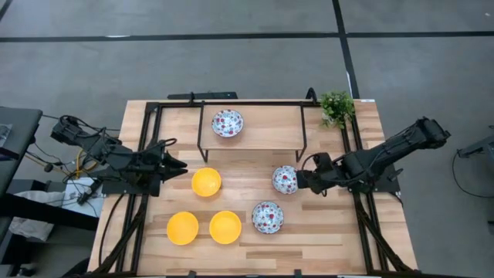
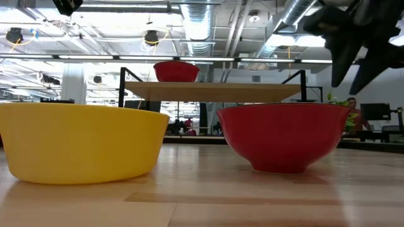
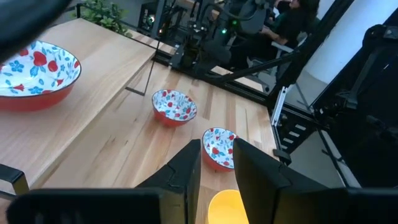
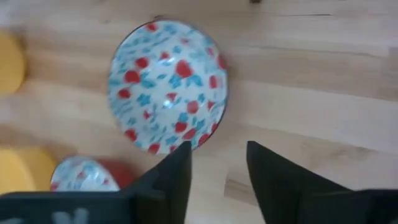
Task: Pick & Place Mini bowls
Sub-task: Stack the top red bowl on the red bowl on the shelf
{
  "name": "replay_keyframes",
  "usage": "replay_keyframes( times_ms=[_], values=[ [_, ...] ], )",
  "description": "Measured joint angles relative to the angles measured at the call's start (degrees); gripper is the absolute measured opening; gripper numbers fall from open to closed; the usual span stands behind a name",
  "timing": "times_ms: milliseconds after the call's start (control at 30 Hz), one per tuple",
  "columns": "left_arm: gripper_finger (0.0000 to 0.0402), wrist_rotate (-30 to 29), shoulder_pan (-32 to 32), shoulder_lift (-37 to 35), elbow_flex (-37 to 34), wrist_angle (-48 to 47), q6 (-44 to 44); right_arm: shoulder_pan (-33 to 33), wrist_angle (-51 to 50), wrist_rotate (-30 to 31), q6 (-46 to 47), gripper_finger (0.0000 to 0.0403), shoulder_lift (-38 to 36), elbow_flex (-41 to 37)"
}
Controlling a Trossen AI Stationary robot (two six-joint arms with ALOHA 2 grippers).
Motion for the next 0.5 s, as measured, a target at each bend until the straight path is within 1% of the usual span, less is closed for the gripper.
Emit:
replay_keyframes(
  times_ms=[133, 233, 367, 500],
  values=[
    [0.0092, 0.0, 0.0, 0.0, 0.0, 0.0, 0.0, 0.0, 0.2, 0.4, 5.1, 0.0189, 2.7, 0.0],
    [0.0092, 0.0, 0.0, 0.0, 0.0, 0.0, 0.1, 0.0, 1.6, 0.5, 7.4, 0.0205, 4.9, 0.0],
    [0.0092, 0.0, 0.0, 0.0, 0.0, 0.0, 0.4, 0.0, 2.8, 0.7, 9.8, 0.0211, 7.7, 0.0],
    [0.0092, 0.0, 0.0, 0.0, 0.0, 0.0, 0.4, 0.0, 2.8, 0.9, 12.3, 0.0205, 10.8, 0.0]
  ],
)
